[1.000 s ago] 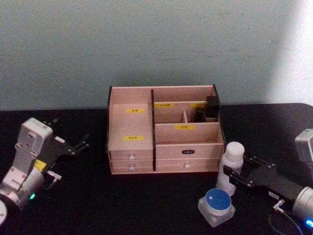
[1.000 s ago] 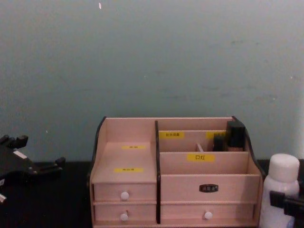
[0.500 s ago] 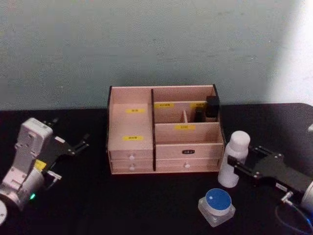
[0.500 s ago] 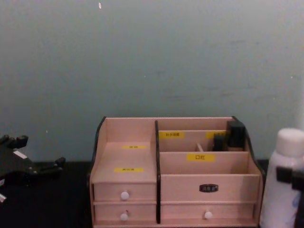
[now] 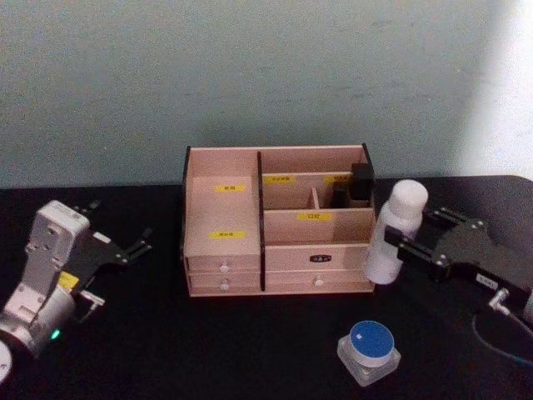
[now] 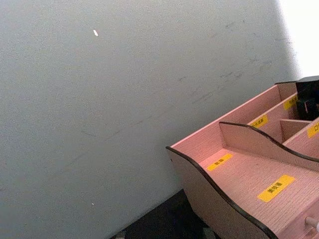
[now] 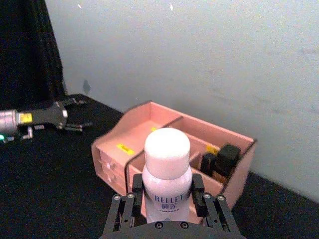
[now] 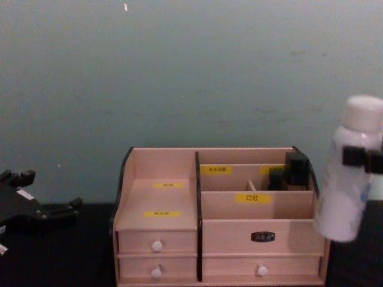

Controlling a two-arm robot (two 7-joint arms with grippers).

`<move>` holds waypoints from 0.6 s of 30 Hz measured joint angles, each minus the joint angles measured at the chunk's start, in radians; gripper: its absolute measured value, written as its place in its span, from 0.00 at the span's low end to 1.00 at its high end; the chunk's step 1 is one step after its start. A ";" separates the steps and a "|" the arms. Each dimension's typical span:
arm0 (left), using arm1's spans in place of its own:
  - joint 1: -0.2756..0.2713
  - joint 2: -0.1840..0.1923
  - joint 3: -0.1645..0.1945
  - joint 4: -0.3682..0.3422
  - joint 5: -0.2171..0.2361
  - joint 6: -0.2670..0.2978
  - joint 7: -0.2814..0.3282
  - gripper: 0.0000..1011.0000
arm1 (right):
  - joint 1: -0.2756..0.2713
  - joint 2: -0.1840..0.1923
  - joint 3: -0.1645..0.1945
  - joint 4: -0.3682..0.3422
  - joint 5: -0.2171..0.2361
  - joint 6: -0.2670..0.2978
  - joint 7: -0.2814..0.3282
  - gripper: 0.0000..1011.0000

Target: Pick up the facial cleanser and watermelon frost from the table and place them into the tiered storage box.

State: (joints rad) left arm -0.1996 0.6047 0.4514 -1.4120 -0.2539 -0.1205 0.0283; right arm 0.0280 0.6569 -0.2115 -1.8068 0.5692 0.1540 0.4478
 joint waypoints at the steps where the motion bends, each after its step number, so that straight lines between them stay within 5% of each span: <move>1: 0.000 0.000 0.000 0.000 0.000 0.000 0.000 0.99 | 0.014 0.000 -0.007 -0.001 0.003 0.004 0.000 0.58; 9: 0.000 0.000 0.000 0.000 0.000 0.000 0.000 0.99 | 0.111 -0.025 -0.057 0.029 0.004 0.020 -0.005 0.58; 18: 0.000 0.000 0.000 0.000 0.000 0.000 0.000 0.99 | 0.279 -0.115 -0.143 0.153 -0.026 0.043 -0.031 0.58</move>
State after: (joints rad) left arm -0.1995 0.6047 0.4514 -1.4120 -0.2539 -0.1205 0.0283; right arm 0.3068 0.5422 -0.3546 -1.6539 0.5428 0.1966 0.4169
